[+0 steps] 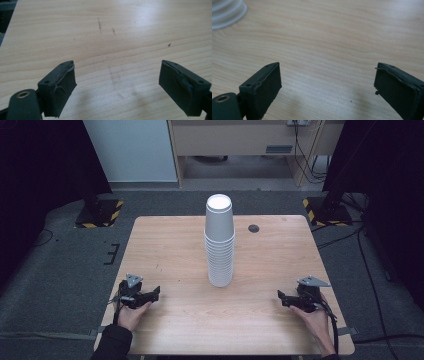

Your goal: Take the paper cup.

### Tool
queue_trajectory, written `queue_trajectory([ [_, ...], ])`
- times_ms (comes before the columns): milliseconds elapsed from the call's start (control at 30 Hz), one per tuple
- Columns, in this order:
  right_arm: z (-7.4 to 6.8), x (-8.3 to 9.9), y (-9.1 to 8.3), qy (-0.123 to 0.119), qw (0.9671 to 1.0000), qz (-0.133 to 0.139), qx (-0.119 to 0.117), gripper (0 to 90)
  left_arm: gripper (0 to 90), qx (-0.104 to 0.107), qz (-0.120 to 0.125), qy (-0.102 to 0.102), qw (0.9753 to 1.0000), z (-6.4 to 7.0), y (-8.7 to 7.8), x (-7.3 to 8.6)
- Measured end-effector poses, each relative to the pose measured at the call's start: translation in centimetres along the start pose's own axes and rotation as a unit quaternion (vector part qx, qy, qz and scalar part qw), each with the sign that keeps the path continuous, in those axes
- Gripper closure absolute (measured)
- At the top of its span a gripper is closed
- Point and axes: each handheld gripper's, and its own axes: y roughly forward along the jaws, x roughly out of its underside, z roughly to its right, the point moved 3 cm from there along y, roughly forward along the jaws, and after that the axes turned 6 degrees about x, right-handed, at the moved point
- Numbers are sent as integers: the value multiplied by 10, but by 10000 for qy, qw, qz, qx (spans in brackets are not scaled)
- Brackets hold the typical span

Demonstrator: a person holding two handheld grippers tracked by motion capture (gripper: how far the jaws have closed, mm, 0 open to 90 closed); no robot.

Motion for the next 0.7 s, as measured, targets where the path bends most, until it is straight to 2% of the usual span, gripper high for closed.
queue_trajectory([
  [133, -2, -4, -7, 51, 9998, 171, -102, 79, 141, 113, 181, -78, 9997, 4, -5, -4],
  [167, -3, -9, -11, 73, 9993, 308, -174, 79, 142, 124, 218, -74, 9997, 5, -6, -6],
  [200, -3, -9, -11, 73, 9993, 308, -174, 79, 142, 146, 262, -68, 9995, 6, -7, -7],
  [267, -5, -15, -18, 66, 9984, 501, -269, 79, 143, 195, 349, -106, 9991, 8, -9, -10],
  [533, -11, -26, -31, 15, 9964, 783, -328, 78, 150, 429, 752, -99, 9962, 21, -19, -22],
  [700, -12, -37, -41, 133, 9933, 1073, -410, 82, 159, 575, 923, -111, 9940, 29, -25, -28],
])
